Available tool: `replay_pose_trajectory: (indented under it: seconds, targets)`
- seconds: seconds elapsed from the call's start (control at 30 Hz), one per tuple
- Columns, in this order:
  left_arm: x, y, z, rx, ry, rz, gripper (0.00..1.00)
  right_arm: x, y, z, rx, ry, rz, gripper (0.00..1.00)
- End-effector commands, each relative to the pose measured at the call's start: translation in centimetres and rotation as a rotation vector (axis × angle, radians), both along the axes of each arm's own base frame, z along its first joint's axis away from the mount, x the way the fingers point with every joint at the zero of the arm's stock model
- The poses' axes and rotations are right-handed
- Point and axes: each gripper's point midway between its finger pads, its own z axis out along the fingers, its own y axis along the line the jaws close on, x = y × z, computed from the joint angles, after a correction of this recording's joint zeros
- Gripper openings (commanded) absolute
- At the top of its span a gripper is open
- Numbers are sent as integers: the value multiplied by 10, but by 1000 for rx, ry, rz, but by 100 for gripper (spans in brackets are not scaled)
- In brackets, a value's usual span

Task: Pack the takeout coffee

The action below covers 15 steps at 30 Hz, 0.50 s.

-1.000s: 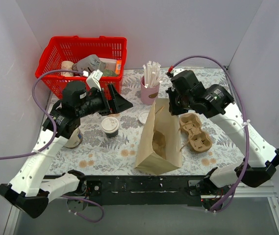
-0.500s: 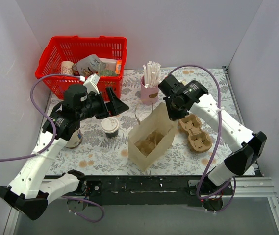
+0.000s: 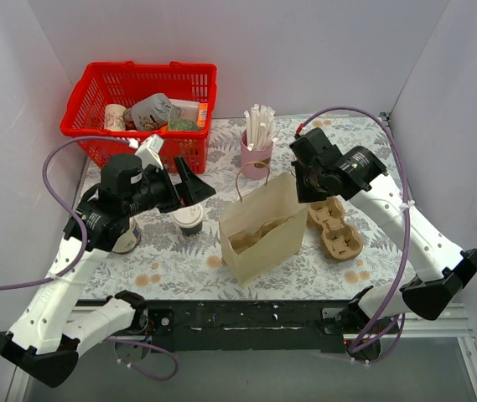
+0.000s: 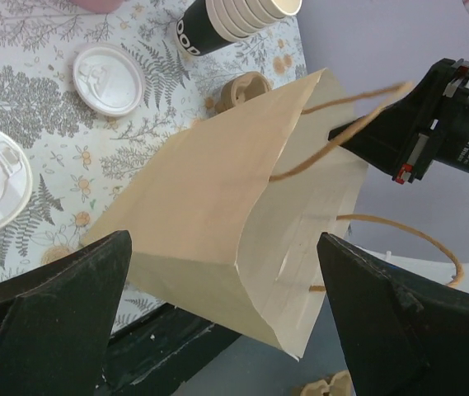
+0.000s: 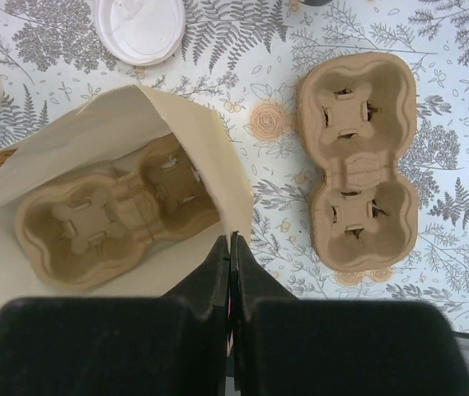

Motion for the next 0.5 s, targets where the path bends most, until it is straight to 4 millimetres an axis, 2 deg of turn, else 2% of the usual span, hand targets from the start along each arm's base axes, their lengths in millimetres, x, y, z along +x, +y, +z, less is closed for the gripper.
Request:
replay_pose_trajectory:
  seconds: [0.0, 0.1, 0.2, 0.27, 0.4, 0.47]
  targets:
    - [-18, 4, -7, -23, 32, -5, 98, 4, -1, -2, 55, -41, -36, 1]
    - [-28, -1, -6, -57, 46, -49, 98, -1, -4, -11, 62, -24, -29, 1]
    - [-35, -6, -4, -79, 57, -90, 98, -1, -9, -10, 76, -56, -48, 1]
    - [-34, -4, -5, -78, 68, -73, 98, 2, -12, 2, 129, -120, -88, 1]
    - [-32, -2, 0, -96, 73, -38, 98, 7, -37, 23, 140, -222, -250, 1]
    - [-30, -4, 4, -109, 78, -35, 98, 5, -41, 23, 141, -214, -289, 1]
